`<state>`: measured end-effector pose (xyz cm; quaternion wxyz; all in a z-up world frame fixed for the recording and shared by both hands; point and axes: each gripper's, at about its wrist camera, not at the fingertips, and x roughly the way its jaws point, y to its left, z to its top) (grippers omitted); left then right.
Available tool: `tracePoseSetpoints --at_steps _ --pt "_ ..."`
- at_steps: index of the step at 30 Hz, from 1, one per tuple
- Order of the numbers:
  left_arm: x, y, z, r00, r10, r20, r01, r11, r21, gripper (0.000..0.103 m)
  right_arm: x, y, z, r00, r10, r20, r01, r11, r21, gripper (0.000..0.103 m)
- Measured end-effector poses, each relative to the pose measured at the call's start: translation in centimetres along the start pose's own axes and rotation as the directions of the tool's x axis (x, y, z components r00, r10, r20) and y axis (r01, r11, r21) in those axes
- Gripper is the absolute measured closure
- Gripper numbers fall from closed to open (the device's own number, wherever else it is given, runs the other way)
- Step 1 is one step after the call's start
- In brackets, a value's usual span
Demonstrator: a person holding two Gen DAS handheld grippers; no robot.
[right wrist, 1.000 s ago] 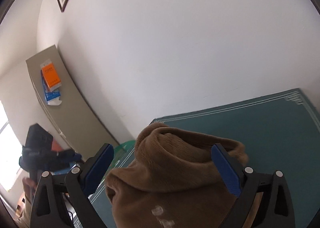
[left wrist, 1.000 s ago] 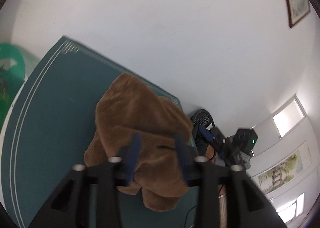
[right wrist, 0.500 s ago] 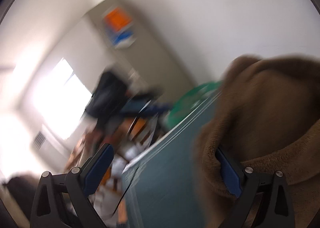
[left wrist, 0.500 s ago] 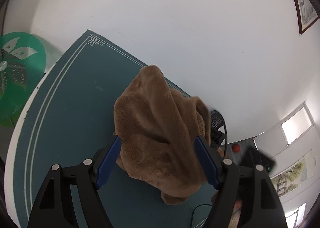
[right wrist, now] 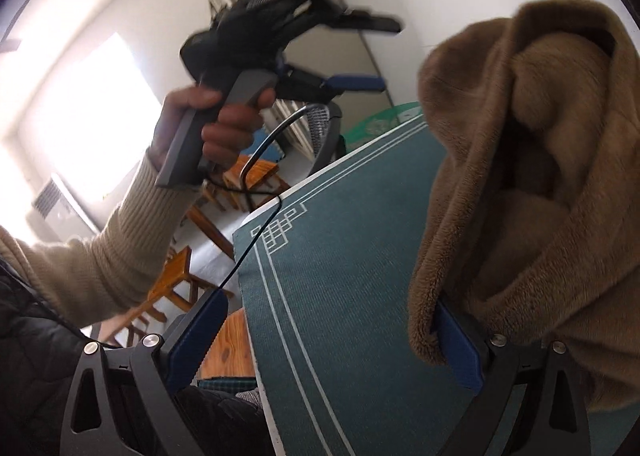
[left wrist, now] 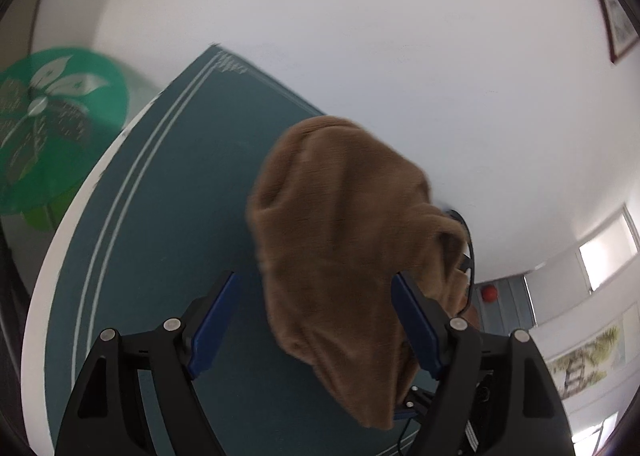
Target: Fold clothes
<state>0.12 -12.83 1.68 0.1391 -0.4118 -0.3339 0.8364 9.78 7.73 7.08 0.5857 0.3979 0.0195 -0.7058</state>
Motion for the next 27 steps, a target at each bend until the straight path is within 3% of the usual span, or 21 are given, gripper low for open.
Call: tracePoseSetpoints --at_steps 5,13,14,15,17,22,27 --pt "1.8 2.8 1.2 1.000 -0.012 0.013 0.014 0.996 -0.085 0.022 2.1 -1.0 1.6 1.000 -0.014 -0.004 0.014 0.999 0.041 0.003" --pt "7.9 2.4 2.3 0.986 -0.153 -0.069 0.143 0.981 -0.130 0.022 4.2 -0.1 0.8 1.000 -0.015 -0.015 0.016 0.997 0.079 0.003" --pt "8.4 2.5 2.3 0.984 -0.163 -0.067 0.153 0.978 -0.139 0.028 4.2 0.0 0.7 1.000 -0.016 -0.018 0.018 0.997 0.079 0.003" --pt "8.5 2.8 2.2 0.982 -0.176 -0.063 0.166 0.975 -0.146 0.052 4.3 0.3 0.7 1.000 -0.022 -0.022 0.024 0.997 0.077 0.003" --pt "8.5 3.5 2.0 0.981 -0.186 -0.063 0.175 0.973 -0.153 0.078 4.5 0.5 0.7 0.999 -0.043 -0.027 0.045 0.996 0.076 0.003" --pt "5.3 4.9 1.1 0.978 -0.211 -0.001 0.208 0.967 -0.148 0.080 3.3 -0.3 2.0 0.999 -0.047 0.000 0.046 0.992 0.120 0.003" --pt "1.8 5.6 -0.1 0.967 -0.252 0.040 0.255 0.958 -0.134 0.080 2.1 -1.0 4.7 0.990 -0.081 0.114 0.061 0.984 0.168 0.003"
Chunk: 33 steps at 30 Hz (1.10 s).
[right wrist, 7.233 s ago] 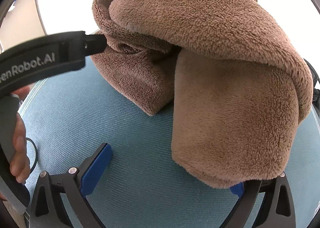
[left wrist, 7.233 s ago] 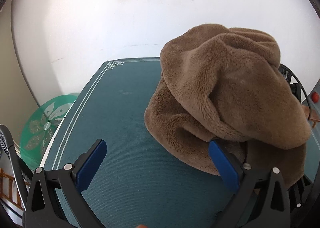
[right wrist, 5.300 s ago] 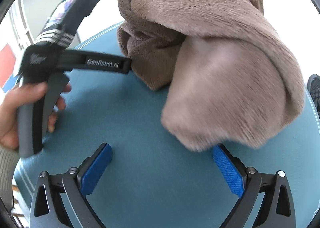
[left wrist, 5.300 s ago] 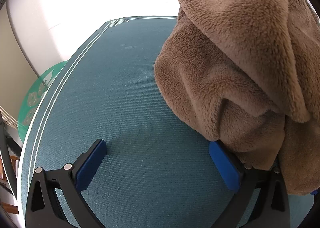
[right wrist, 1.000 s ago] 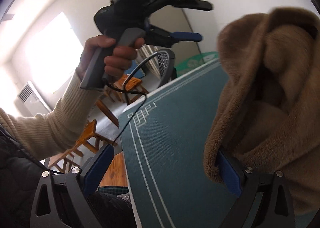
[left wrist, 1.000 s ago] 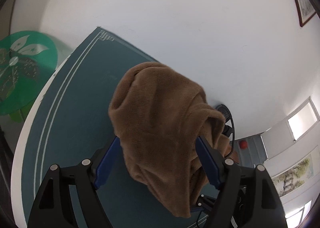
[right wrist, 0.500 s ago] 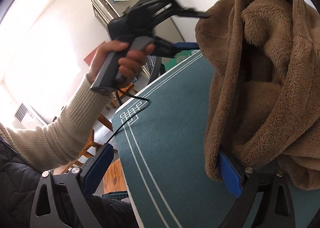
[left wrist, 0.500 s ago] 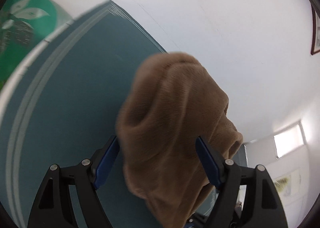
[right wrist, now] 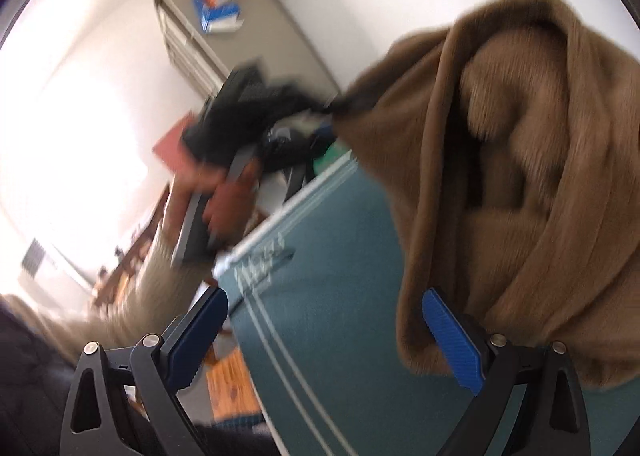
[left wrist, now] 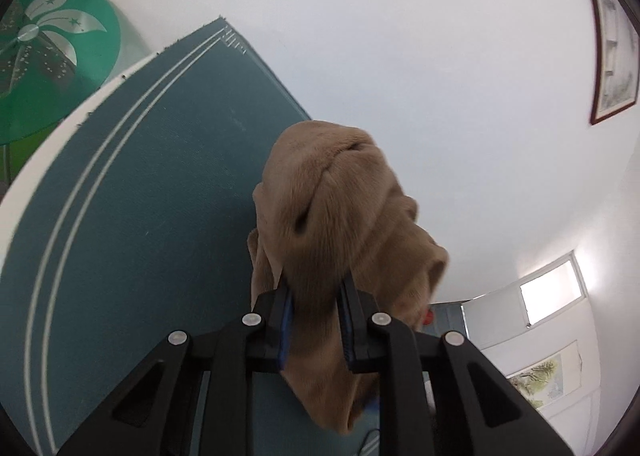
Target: Fold clothes
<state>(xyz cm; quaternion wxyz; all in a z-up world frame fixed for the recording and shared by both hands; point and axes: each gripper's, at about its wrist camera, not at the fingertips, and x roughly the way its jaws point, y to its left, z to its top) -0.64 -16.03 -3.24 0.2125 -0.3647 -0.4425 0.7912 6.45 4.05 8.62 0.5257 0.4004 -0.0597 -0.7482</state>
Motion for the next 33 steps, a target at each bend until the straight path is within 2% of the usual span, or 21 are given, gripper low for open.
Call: tracePoseSetpoints --at_steps 2,4,6,10,13,15,17,19,21,24,29,33 --pt "-1.1 -0.2 -0.4 1.000 -0.014 0.012 0.014 1.000 0.009 0.080 -0.1 -0.3 1.5 0.999 -0.009 0.053 0.008 1.000 0.029 0.003" --pt "-1.6 -0.4 -0.7 1.000 -0.015 0.021 0.015 1.000 0.018 0.080 0.5 -1.2 3.0 0.993 -0.060 0.100 0.052 0.995 0.085 0.003" --pt "-2.2 -0.4 -1.0 0.999 -0.018 0.028 0.017 1.000 0.019 0.080 1.0 -2.4 4.2 0.989 -0.093 0.118 0.075 0.986 0.150 0.003" --pt "-2.9 -0.4 -2.2 1.000 0.002 0.027 -0.002 1.000 0.020 0.080 1.2 -4.7 7.2 0.984 -0.105 0.143 0.066 0.964 0.256 0.003" --pt "-3.5 0.0 -3.3 0.999 0.024 0.026 -0.024 0.999 0.032 0.068 1.0 -6.2 9.4 0.981 -0.114 0.158 0.060 0.948 0.312 0.003" --pt "-4.6 -0.2 -4.6 0.998 0.047 0.034 -0.049 0.997 0.057 0.057 1.4 -6.9 10.2 0.979 -0.144 0.145 0.085 0.931 0.354 0.004" --pt "-5.6 -0.4 -5.9 0.997 0.069 0.042 -0.072 0.994 0.081 0.048 1.9 -7.4 10.4 0.972 -0.193 0.131 0.131 0.917 0.378 0.015" --pt "-5.9 -0.7 -6.2 0.996 0.075 0.044 -0.079 0.993 0.092 0.042 2.5 -8.1 10.7 0.965 -0.238 0.110 0.177 0.901 0.397 0.049" --pt "-6.4 -0.8 -6.3 0.996 0.077 0.039 -0.080 0.992 0.095 0.037 3.0 -9.0 10.9 0.967 -0.238 0.092 0.176 0.883 0.436 0.061" --pt "-5.6 -0.7 -6.1 0.996 0.082 0.034 -0.085 0.993 0.087 0.035 3.2 -10.2 10.7 0.973 -0.218 0.081 0.151 0.857 0.493 0.063" --pt "-4.7 -0.7 -5.9 0.995 0.096 0.032 -0.098 0.992 0.083 0.031 1.9 -8.7 11.3 0.964 -0.226 0.138 0.153 0.900 0.408 0.063" --pt "-4.1 -1.4 -5.9 0.995 0.099 0.030 -0.101 0.990 0.102 0.031 2.5 -9.3 11.9 0.956 -0.270 0.114 0.205 0.894 0.398 0.063"
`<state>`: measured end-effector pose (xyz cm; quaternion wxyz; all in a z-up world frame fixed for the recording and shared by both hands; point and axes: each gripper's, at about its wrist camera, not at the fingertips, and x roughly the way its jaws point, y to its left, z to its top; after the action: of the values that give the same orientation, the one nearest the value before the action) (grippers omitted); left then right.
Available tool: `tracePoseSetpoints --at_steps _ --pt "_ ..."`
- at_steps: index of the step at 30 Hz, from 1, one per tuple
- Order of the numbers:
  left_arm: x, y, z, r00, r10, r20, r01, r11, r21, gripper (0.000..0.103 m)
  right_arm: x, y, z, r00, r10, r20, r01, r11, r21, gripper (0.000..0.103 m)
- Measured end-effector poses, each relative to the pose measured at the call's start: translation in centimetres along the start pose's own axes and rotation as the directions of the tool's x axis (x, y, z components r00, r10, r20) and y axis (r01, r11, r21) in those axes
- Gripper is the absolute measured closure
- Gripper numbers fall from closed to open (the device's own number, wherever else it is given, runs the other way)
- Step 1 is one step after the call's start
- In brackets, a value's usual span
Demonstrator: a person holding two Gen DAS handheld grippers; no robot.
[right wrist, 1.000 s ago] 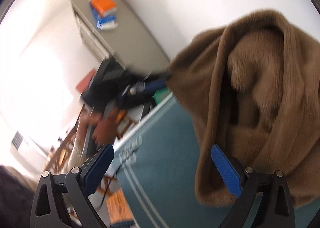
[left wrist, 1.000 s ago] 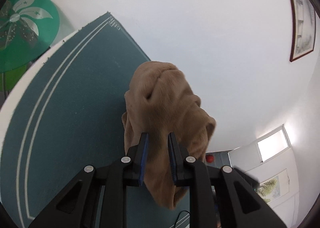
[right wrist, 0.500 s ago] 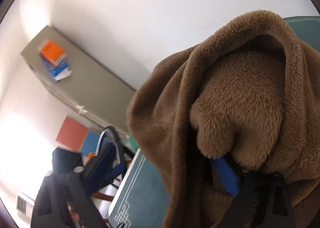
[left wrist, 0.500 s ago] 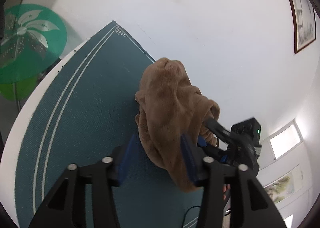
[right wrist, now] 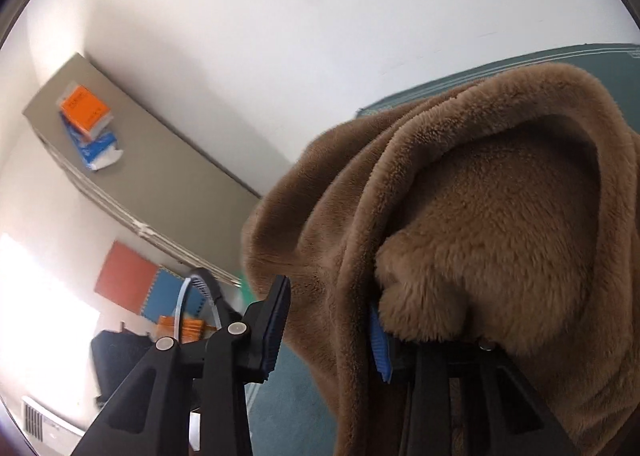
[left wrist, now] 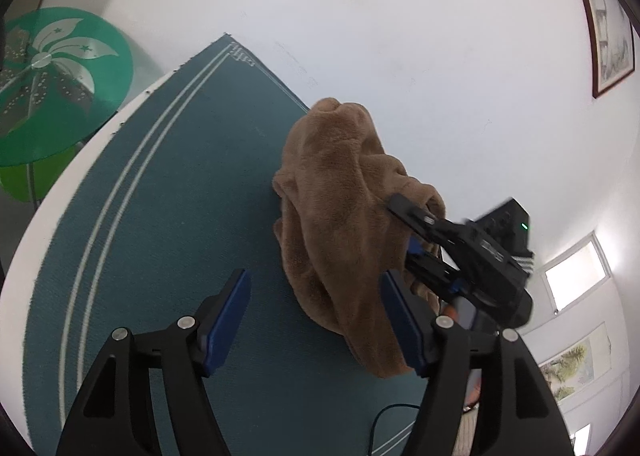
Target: Fold clothes
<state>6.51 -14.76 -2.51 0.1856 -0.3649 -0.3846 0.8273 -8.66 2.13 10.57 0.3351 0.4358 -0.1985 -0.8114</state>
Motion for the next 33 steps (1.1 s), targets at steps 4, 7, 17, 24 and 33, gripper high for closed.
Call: tracePoseSetpoints --at_steps 4,7,17,24,33 --pt "-1.1 -1.8 -0.5 0.997 0.059 0.046 -0.064 0.991 0.118 0.028 -0.2 -0.2 -0.4 0.998 0.056 -0.014 -0.056 0.997 -0.050 0.088" --pt "-2.0 -3.6 -0.8 0.987 0.115 0.114 -0.138 0.965 0.224 0.024 -2.8 0.7 -1.0 0.992 0.121 0.029 -0.115 0.983 -0.142 0.091" --pt "-2.9 -13.0 -4.3 0.977 0.111 0.180 -0.206 0.685 0.699 0.020 -14.6 5.1 -6.6 0.927 0.375 0.023 -0.316 0.810 -0.494 0.091" --pt "-1.4 -17.7 -7.3 0.961 0.146 0.236 -0.275 0.377 0.884 0.020 -17.3 6.0 -10.9 0.922 0.388 -0.012 -0.321 0.745 -0.585 0.091" --pt "-0.6 -19.4 -11.9 0.954 0.160 0.255 -0.224 -0.190 0.956 0.020 -17.7 6.7 -13.8 0.925 0.370 -0.086 -0.334 0.682 -0.650 0.091"
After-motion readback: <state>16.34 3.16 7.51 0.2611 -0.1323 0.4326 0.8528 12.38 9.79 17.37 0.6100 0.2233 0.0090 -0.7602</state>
